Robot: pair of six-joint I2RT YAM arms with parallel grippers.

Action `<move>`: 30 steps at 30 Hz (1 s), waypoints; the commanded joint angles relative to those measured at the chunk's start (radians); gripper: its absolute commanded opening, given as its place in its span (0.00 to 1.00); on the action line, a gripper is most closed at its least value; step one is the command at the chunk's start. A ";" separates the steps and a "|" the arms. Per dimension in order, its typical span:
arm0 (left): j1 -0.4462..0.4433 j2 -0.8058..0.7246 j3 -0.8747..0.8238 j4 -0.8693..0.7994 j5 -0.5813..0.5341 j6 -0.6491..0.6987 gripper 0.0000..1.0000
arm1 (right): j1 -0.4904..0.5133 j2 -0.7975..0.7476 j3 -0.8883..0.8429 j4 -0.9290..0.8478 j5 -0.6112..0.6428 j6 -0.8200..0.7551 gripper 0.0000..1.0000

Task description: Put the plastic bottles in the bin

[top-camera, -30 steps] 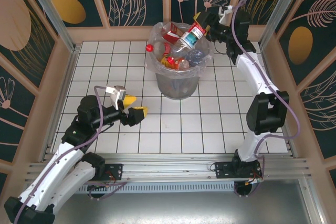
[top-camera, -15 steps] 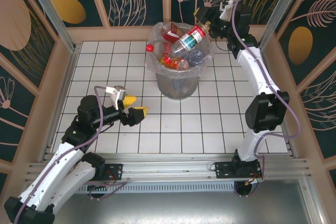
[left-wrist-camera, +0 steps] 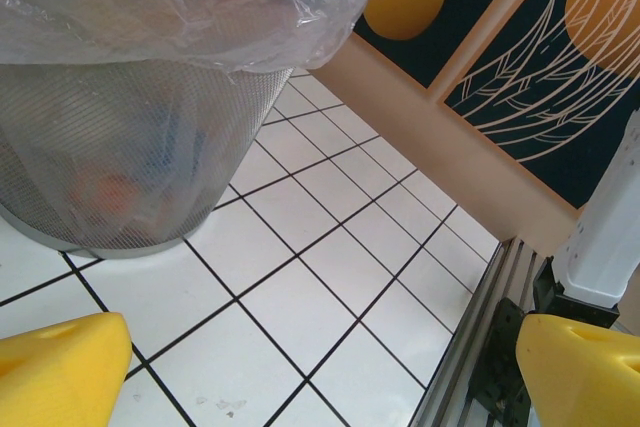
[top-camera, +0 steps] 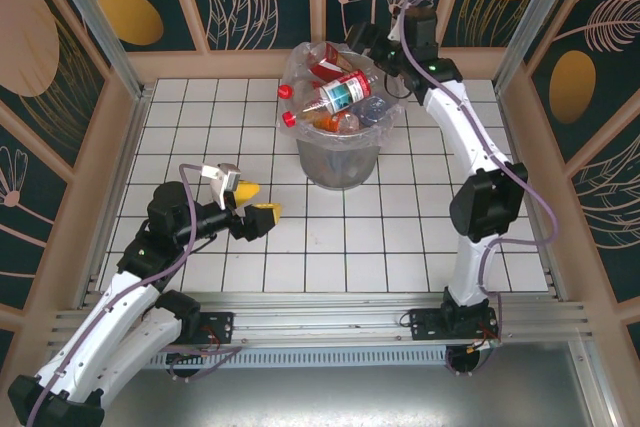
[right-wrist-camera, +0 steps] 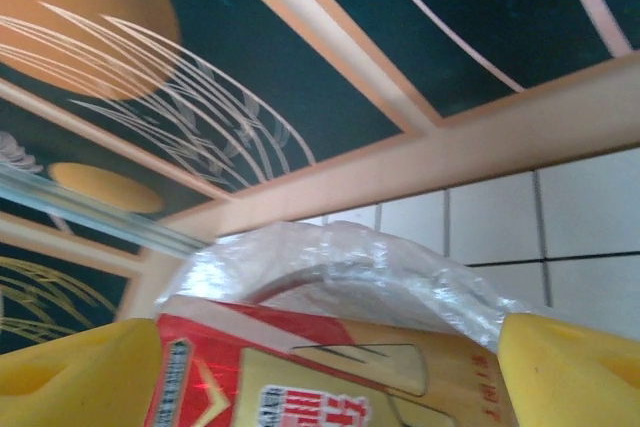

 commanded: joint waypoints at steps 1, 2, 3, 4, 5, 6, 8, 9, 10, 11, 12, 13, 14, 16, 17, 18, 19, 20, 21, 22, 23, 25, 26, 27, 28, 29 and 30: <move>-0.001 -0.005 -0.005 0.002 -0.006 0.017 0.98 | -0.003 0.007 0.091 -0.069 0.145 -0.078 0.88; 0.000 -0.005 -0.004 0.001 -0.006 0.017 0.99 | -0.003 0.007 0.098 -0.078 0.169 -0.088 0.88; -0.001 -0.004 -0.004 0.001 -0.006 0.017 0.99 | -0.003 0.005 0.104 -0.087 0.197 -0.102 0.88; -0.001 -0.004 -0.004 0.000 -0.009 0.017 0.99 | -0.003 0.002 0.111 -0.094 0.216 -0.116 0.88; -0.001 -0.005 -0.004 0.000 -0.011 0.016 0.99 | -0.003 -0.002 0.114 -0.096 0.228 -0.127 0.88; -0.002 -0.002 -0.004 -0.001 -0.015 0.016 0.98 | -0.004 -0.012 0.112 -0.092 0.239 -0.143 0.88; 0.000 0.001 -0.003 -0.002 -0.024 0.010 0.98 | -0.003 -0.032 0.110 -0.080 0.239 -0.177 0.89; -0.001 0.003 0.000 -0.003 -0.040 0.001 0.98 | -0.004 -0.044 0.112 -0.076 0.239 -0.200 0.89; -0.001 0.005 0.004 0.002 -0.059 -0.011 0.98 | -0.005 -0.053 0.118 -0.077 0.239 -0.222 0.89; -0.002 0.006 0.006 0.016 -0.064 -0.028 0.99 | -0.006 -0.063 0.121 -0.081 0.235 -0.245 0.89; -0.001 0.008 0.010 0.036 -0.075 -0.054 0.98 | -0.006 -0.076 0.123 -0.090 0.222 -0.267 0.89; -0.002 0.013 0.016 0.051 -0.099 -0.080 0.97 | -0.006 -0.091 0.117 -0.102 0.208 -0.283 0.89; -0.002 0.021 0.028 0.060 -0.115 -0.098 0.95 | -0.005 -0.111 0.101 -0.107 0.193 -0.293 0.89; -0.002 0.058 0.073 0.074 -0.129 -0.138 0.94 | -0.004 -0.179 0.021 -0.097 0.156 -0.297 0.89; -0.001 0.078 0.099 0.074 -0.142 -0.153 0.94 | -0.001 -0.221 -0.022 -0.086 0.142 -0.296 0.89; -0.002 0.104 0.134 0.069 -0.151 -0.162 0.93 | 0.001 -0.262 -0.076 -0.075 0.127 -0.292 0.88; -0.001 0.126 0.174 0.065 -0.161 -0.173 0.93 | 0.005 -0.295 -0.127 -0.063 0.121 -0.288 0.88; -0.002 0.148 0.205 0.063 -0.171 -0.181 0.92 | 0.007 -0.333 -0.169 -0.055 0.115 -0.285 0.87; 0.000 0.171 0.239 0.061 -0.177 -0.187 0.92 | 0.011 -0.368 -0.213 -0.052 0.104 -0.280 0.87; 0.000 0.199 0.272 0.061 -0.179 -0.195 0.92 | 0.013 -0.393 -0.253 -0.050 0.097 -0.275 0.87; 0.000 0.223 0.302 0.060 -0.178 -0.202 0.92 | 0.019 -0.423 -0.287 -0.049 0.097 -0.272 0.87; -0.001 0.287 0.370 0.036 -0.174 -0.214 0.90 | 0.031 -0.483 -0.373 -0.032 0.093 -0.262 0.85; 0.000 0.312 0.399 0.030 -0.168 -0.217 0.89 | 0.036 -0.511 -0.409 -0.024 0.087 -0.256 0.84; 0.000 0.338 0.424 0.026 -0.165 -0.224 0.88 | 0.041 -0.540 -0.449 -0.015 0.076 -0.246 0.83; -0.002 0.360 0.438 0.030 -0.158 -0.231 0.87 | 0.044 -0.563 -0.483 -0.008 0.055 -0.235 0.82; 0.000 0.379 0.448 0.036 -0.150 -0.236 0.87 | 0.048 -0.582 -0.510 -0.003 0.032 -0.225 0.81; 0.000 0.396 0.457 0.043 -0.140 -0.244 0.87 | 0.051 -0.602 -0.540 0.007 0.015 -0.214 0.79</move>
